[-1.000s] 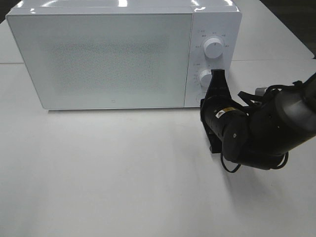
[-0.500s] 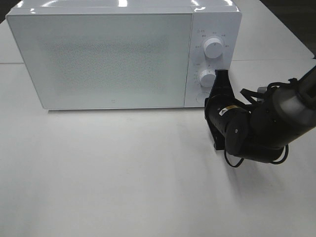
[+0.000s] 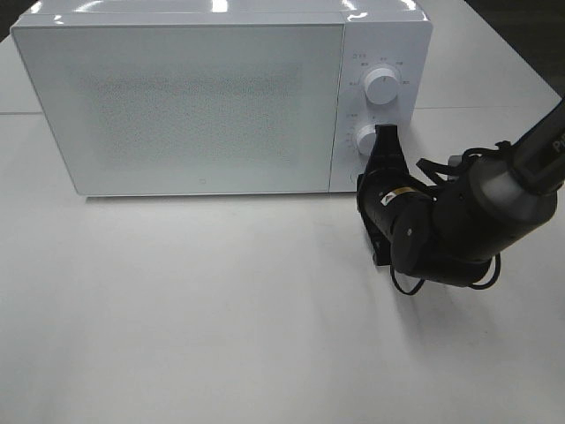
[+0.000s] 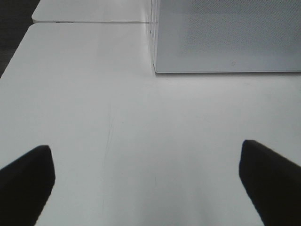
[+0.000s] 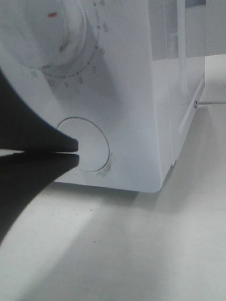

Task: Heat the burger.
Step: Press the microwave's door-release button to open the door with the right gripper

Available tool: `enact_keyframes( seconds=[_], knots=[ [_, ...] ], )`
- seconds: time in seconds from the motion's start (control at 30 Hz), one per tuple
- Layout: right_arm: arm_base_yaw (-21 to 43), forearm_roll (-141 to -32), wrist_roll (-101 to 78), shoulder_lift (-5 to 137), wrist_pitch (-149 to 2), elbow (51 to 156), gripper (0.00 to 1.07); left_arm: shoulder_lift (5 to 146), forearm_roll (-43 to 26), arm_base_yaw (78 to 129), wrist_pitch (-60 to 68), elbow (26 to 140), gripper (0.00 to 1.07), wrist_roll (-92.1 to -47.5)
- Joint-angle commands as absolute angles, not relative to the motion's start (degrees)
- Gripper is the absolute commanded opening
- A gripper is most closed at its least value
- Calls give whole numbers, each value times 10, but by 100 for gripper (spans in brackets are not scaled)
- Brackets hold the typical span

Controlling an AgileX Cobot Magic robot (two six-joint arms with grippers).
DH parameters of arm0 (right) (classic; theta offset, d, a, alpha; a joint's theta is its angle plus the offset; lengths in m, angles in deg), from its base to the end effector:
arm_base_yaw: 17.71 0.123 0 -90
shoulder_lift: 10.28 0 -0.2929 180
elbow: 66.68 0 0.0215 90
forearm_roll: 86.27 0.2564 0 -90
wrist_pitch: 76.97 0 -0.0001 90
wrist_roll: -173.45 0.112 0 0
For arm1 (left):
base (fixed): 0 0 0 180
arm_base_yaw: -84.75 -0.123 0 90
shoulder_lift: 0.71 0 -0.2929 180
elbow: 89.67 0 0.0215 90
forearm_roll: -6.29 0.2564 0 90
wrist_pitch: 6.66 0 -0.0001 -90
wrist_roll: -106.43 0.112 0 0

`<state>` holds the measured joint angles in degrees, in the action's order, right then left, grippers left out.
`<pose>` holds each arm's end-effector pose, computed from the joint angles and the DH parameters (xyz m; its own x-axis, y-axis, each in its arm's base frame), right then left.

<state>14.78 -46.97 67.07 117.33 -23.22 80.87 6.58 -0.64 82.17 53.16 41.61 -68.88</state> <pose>0.3467 0.1530 0.0828 -0.0106 0.9987 -0.0506 0.3430 0.0511 0.9380 0.0109 -0.0112 0.2730 -0.4313 0.0013 -0.9022 0.0582 0.9980 -0.0264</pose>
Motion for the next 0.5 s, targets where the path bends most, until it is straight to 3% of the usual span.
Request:
enact_keyframes(
  seconds=[0.03,0.5],
  knots=[
    [146,-473,670,1181,-235,826,0,53,-10,822,526,414,100,-692],
    [123,-478,664,1197,-238,851,0,53,-10,822,526,414,100,-692]
  ],
)
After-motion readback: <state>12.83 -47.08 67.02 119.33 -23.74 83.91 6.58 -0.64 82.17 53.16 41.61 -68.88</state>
